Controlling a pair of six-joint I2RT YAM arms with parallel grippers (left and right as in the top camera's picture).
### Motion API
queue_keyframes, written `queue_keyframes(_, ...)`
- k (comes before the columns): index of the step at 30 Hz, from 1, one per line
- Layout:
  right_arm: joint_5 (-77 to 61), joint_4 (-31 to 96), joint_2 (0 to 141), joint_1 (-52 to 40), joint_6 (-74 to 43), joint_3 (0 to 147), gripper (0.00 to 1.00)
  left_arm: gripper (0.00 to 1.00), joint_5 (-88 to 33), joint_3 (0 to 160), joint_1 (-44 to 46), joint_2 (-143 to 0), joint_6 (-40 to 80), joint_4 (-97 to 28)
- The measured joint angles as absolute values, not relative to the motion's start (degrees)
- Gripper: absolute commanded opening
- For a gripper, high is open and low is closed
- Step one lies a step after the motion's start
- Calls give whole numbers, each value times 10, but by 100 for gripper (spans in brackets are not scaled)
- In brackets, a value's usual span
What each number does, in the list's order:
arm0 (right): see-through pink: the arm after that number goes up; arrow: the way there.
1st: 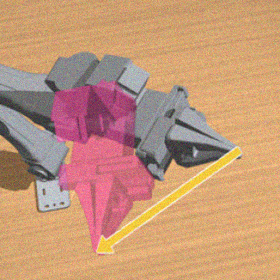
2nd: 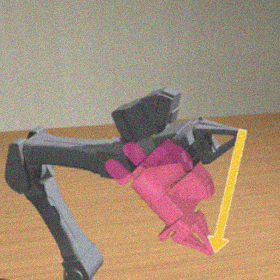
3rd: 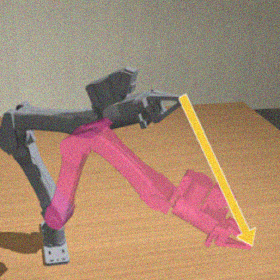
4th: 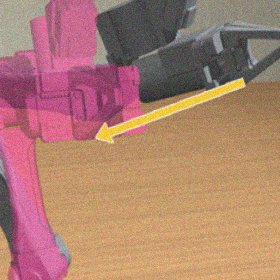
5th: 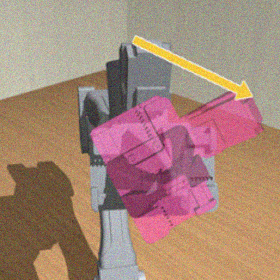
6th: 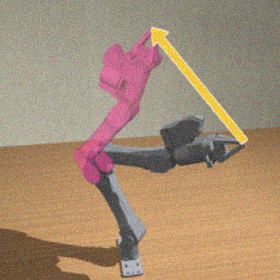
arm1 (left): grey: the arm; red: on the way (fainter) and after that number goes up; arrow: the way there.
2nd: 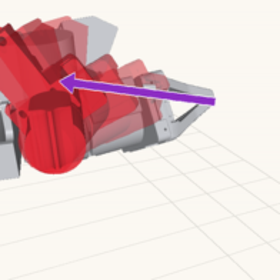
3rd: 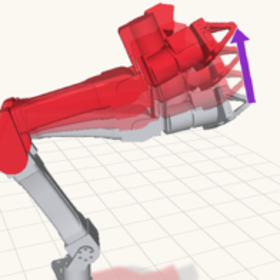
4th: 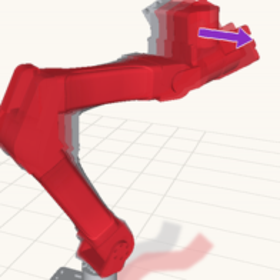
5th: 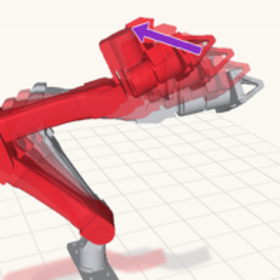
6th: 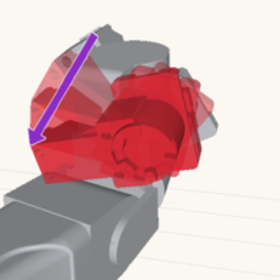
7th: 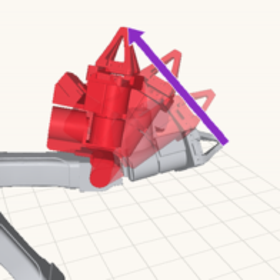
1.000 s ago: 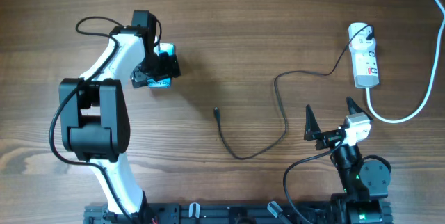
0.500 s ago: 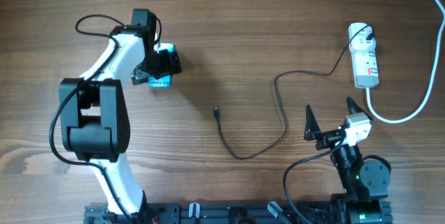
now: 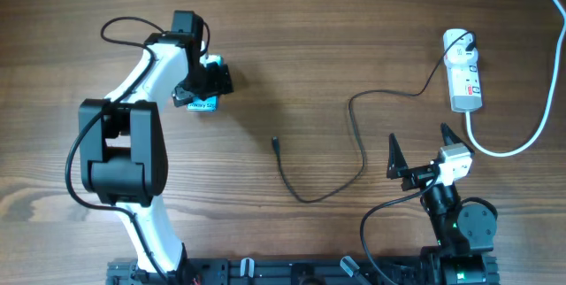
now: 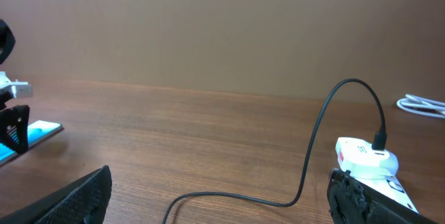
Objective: Plug charger to phone and switch on socket
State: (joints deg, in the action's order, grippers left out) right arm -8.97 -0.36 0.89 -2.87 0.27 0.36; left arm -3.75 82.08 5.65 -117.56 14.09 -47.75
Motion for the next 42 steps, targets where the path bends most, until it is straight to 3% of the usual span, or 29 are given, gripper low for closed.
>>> queue_keyframes(13,-90,-4,9,-29,3,4,100,91,-28,821,76,-1176,141,-472)
queue_keyframes(20,-90,-4,9,-29,3,4,100,97,28,840,78,-1176,140,-455)
queue_keyframes(29,-90,-4,9,-29,3,4,100,95,63,864,78,-1176,140,-356)
queue_keyframes(42,-90,-4,9,-29,3,4,100,95,70,858,74,-1227,89,-361)
